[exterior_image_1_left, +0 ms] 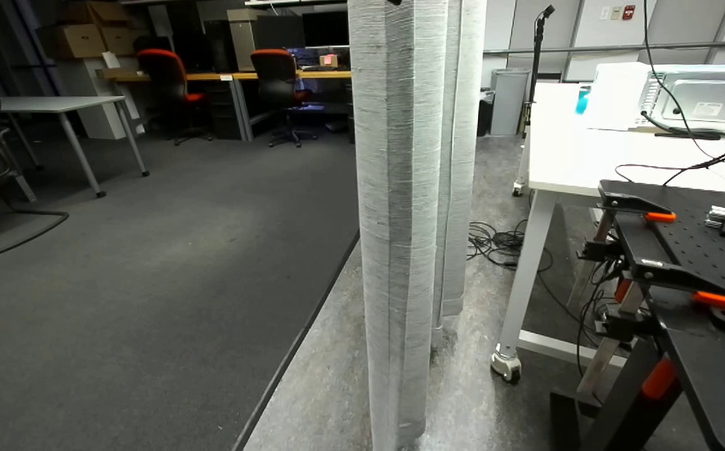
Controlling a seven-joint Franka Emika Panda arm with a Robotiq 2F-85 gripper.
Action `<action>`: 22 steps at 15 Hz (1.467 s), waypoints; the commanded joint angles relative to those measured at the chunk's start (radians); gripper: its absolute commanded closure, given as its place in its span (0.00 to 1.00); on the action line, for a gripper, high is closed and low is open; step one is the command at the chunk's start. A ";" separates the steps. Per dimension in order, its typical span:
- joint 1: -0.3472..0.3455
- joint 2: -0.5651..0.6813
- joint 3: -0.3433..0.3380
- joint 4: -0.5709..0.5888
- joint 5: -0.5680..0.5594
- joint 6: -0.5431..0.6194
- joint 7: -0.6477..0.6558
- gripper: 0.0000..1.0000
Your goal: Pull the curtain to the left, then to the right, then to the left fully
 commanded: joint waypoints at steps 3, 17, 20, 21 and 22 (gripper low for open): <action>0.114 0.025 -0.141 0.000 0.047 -0.072 -0.022 0.74; 0.268 -0.070 -0.361 -0.106 0.130 -0.193 -0.066 0.00; 0.264 -0.116 -0.393 -0.146 0.136 -0.195 -0.091 0.00; 0.261 -0.130 -0.404 -0.159 0.136 -0.195 -0.100 0.00; 0.258 -0.143 -0.414 -0.169 0.136 -0.196 -0.108 0.00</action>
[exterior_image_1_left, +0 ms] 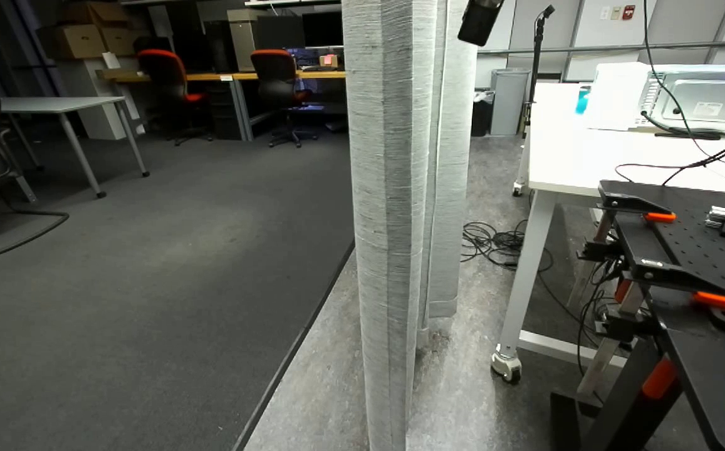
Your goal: Pull the curtain to the left, then to the right, then to the left fully
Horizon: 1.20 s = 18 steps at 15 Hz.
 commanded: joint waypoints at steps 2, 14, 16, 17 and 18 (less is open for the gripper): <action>0.003 -0.096 -0.057 -0.061 0.037 -0.024 -0.064 0.00; -0.137 -0.045 -0.102 0.096 -0.038 0.125 -0.066 0.00; -0.169 -0.026 -0.100 0.130 -0.050 0.155 -0.059 0.00; -0.182 -0.017 -0.099 0.146 -0.055 0.167 -0.056 0.00; -0.194 -0.006 -0.097 0.161 -0.063 0.182 -0.053 0.00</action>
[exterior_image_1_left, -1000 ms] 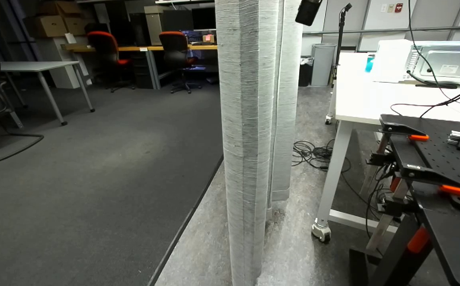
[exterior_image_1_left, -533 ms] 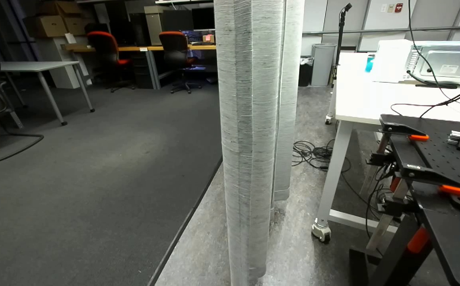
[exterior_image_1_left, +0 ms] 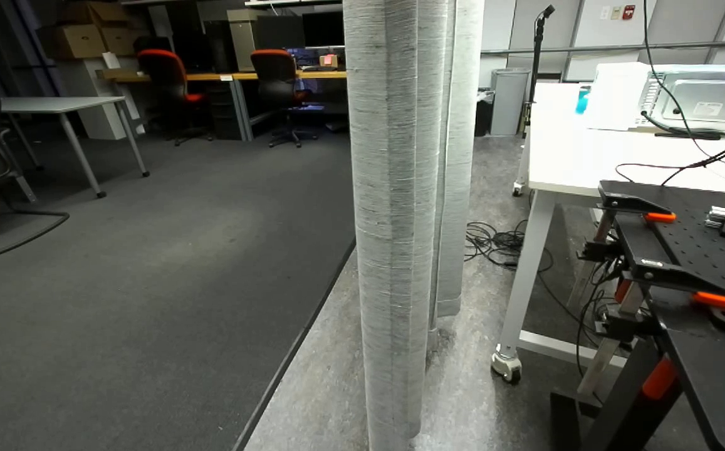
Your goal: Pull the curtain to the left, then to the right, then to the left fully
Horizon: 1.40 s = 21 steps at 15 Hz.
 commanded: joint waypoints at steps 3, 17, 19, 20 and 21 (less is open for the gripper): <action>-0.072 0.079 0.020 0.094 -0.074 0.094 0.016 0.00; -0.111 0.183 0.093 0.145 -0.263 0.158 0.082 1.00; -0.115 0.188 0.092 0.151 -0.276 0.159 0.093 1.00; -0.118 0.191 0.091 0.155 -0.284 0.160 0.098 1.00; -0.122 0.194 0.089 0.163 -0.290 0.158 0.104 0.99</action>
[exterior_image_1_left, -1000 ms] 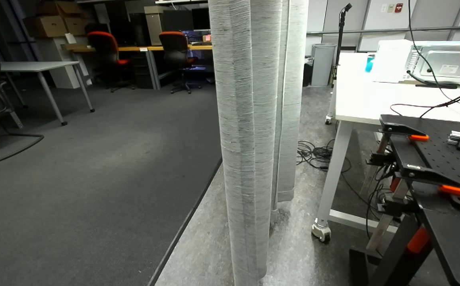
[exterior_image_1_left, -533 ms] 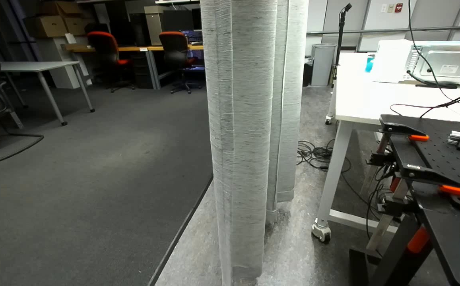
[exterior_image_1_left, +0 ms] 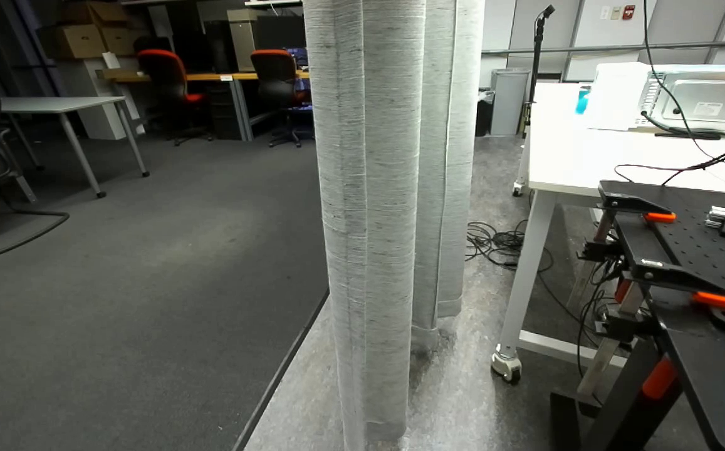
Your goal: Pull the curtain to the left, then to the right, then to the left fully
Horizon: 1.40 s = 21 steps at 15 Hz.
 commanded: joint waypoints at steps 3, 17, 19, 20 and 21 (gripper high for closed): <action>-0.044 0.042 0.003 0.061 -0.041 0.015 0.053 0.99; -0.150 0.120 -0.147 0.128 0.064 -0.022 0.094 0.99; -0.159 0.134 -0.161 0.137 0.083 -0.023 0.104 0.99; -0.168 0.133 -0.170 0.138 0.086 -0.019 0.117 0.99; -0.183 0.124 -0.184 0.132 0.079 -0.008 0.136 0.99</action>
